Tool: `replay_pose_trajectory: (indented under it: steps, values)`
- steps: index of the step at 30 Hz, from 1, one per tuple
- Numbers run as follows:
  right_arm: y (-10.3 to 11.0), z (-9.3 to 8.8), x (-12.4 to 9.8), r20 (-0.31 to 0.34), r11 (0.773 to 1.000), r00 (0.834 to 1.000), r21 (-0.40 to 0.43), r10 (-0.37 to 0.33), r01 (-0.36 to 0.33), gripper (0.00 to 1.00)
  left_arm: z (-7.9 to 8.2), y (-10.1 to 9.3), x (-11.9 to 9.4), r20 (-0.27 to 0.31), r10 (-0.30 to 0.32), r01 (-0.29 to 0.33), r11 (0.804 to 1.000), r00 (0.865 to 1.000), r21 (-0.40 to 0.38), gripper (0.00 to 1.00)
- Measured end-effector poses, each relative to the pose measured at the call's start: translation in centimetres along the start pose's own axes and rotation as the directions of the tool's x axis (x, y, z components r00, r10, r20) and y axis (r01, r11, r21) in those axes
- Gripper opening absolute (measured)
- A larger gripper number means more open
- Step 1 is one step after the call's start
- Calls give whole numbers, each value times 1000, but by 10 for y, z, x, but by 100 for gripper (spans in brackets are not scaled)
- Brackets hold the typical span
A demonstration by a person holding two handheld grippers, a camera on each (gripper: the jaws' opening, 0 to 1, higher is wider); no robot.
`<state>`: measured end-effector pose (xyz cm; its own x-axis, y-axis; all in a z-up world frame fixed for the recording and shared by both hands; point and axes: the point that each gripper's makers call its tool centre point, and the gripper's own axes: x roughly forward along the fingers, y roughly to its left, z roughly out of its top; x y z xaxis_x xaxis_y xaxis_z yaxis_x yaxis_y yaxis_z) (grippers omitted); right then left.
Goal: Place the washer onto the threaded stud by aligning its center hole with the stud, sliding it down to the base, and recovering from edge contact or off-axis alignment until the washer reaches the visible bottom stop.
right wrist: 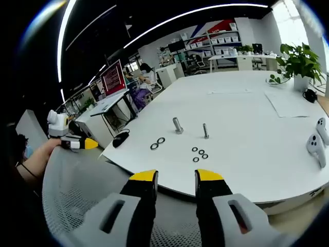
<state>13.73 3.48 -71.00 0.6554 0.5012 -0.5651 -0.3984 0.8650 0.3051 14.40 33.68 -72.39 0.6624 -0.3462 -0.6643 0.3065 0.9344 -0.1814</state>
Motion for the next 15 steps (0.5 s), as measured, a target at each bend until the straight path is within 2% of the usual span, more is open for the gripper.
replay_pose_trajectory:
  steps: [3,6,9,15]
  values:
    - [4,-2,1,-15,999,1000,-27,20,-21,20,1,1,0,8,-1,1,1000,1000,-8,0]
    - [7,-11,3,-80,999,996,-31,34,-37,13,2,1,-1,17,0,1,1000,1000,-17,0]
    - [9,-16,2,-118,998,992,-38,39,-44,11,1,0,-1,15,-2,2,1000,1000,-11,0]
    - [9,-16,1,-113,999,993,-29,34,-38,11,1,0,-1,17,0,0,1000,1000,-12,0]
